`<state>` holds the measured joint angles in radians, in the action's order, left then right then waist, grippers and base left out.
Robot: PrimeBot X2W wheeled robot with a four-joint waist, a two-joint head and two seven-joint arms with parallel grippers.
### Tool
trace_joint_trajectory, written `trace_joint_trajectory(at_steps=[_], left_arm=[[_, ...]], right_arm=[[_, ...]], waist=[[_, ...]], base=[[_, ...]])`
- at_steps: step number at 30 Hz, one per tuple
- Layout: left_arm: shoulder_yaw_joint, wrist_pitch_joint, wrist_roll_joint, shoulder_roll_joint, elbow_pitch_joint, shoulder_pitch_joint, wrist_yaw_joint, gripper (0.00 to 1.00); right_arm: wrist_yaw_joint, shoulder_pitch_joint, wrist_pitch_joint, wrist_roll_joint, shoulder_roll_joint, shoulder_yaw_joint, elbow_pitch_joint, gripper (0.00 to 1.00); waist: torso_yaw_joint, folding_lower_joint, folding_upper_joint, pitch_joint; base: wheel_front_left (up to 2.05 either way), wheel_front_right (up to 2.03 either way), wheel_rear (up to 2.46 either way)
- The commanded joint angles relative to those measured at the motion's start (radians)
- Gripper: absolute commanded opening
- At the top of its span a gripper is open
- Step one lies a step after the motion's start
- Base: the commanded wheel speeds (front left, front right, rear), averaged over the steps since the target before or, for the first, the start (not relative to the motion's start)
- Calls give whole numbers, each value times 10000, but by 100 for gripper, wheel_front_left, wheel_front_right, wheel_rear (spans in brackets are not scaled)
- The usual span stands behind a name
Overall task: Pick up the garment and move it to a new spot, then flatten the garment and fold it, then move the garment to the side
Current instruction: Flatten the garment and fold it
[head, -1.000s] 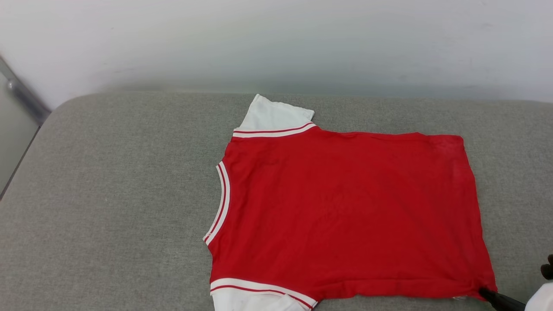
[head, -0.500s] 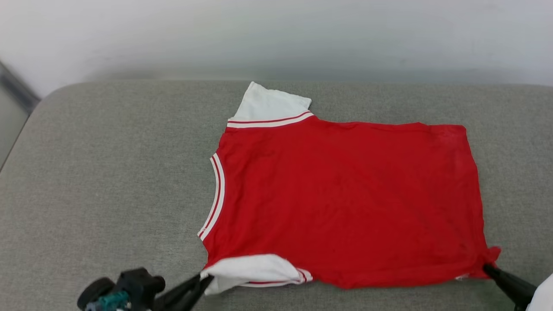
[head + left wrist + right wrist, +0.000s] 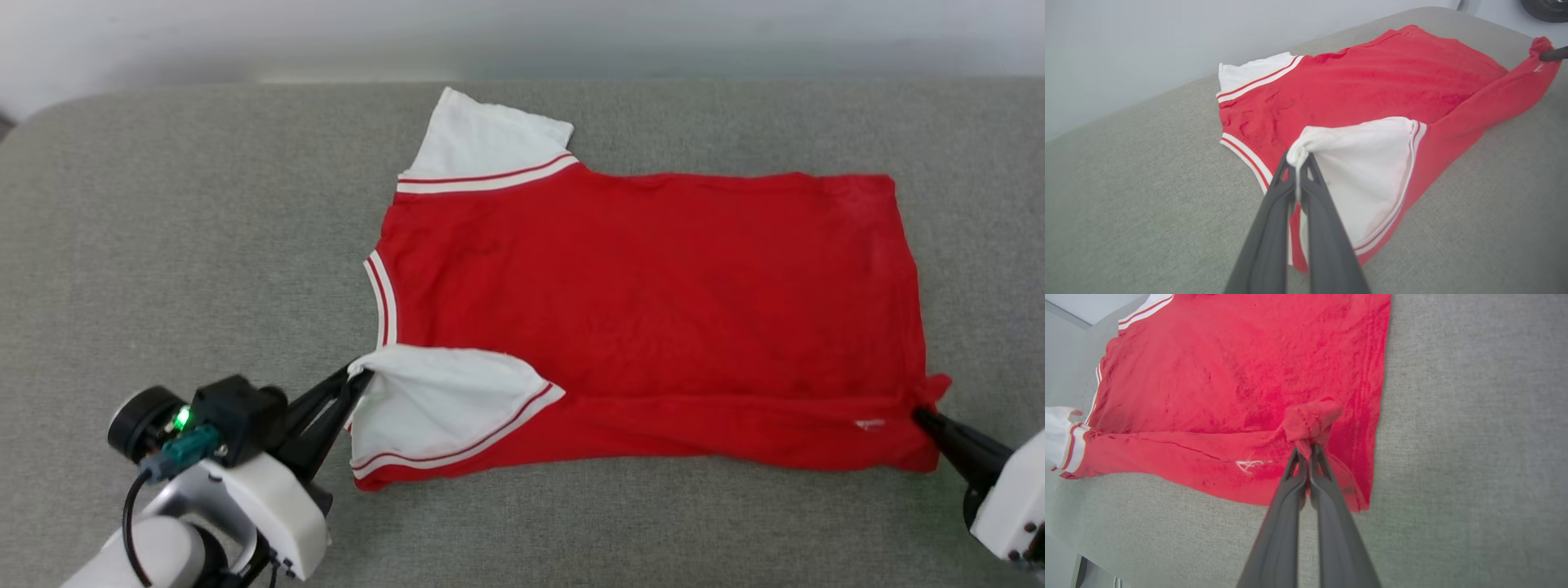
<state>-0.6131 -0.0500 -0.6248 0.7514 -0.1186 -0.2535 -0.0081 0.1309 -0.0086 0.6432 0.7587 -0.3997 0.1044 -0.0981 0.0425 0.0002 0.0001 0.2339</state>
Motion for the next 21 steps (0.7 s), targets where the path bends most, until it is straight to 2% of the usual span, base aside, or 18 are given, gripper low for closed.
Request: trace_joint_trajectory(at_steps=[1,9,14,20,21], left_arm=[[12,98,64,-98,139,-332,15,0],[-267,674,461,-306,1399,-1634,-353,0],[-479,745,544,-646,2238,-2212,-590,0],[-657,656,637,-1073,3188,-2550,-575,0],[-660,596,560,-1207,3360,-2574,-586,29]], right_arm=[[-4,-361,54,-203,118,12,76,0],[-4,-1650,-33,-1338,477,-274,1012,0],[-4,-2235,-207,-1901,538,-444,1666,0],[-4,-2584,-479,-2289,543,-656,2313,0],[-4,-2618,-532,-2312,560,-712,2438,0]], waist=[[-121,-2,-1,327],[-286,-2,-1,1003],[-300,-2,-1,1202],[-277,-2,-1,1155],[-274,-2,-1,1112]], base=[[0,0,0],[0,0,0],[0,0,0],[0,0,0],[0,0,0]])
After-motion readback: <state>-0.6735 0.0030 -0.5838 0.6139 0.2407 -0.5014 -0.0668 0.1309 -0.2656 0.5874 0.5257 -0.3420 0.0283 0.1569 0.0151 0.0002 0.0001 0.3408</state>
